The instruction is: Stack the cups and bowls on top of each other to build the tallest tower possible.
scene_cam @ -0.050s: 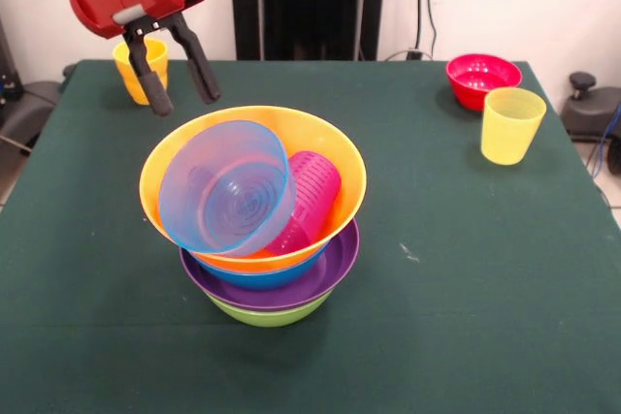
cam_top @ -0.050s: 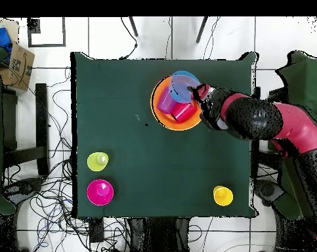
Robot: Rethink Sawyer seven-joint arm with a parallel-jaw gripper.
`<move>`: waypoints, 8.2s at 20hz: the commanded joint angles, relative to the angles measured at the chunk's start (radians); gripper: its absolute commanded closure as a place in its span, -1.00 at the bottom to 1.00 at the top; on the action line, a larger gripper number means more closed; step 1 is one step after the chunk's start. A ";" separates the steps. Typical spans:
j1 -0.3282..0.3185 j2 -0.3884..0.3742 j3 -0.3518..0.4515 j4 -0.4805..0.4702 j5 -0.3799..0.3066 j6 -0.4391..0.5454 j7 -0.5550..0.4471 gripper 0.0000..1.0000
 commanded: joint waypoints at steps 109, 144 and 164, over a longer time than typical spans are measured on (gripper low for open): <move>1.293 0.058 -1.070 0.698 0.477 -1.321 0.382 -1.00; 1.444 0.061 -1.130 0.675 0.532 -1.133 0.289 -1.00; 1.496 0.412 -1.185 0.404 0.557 -1.312 0.285 -1.00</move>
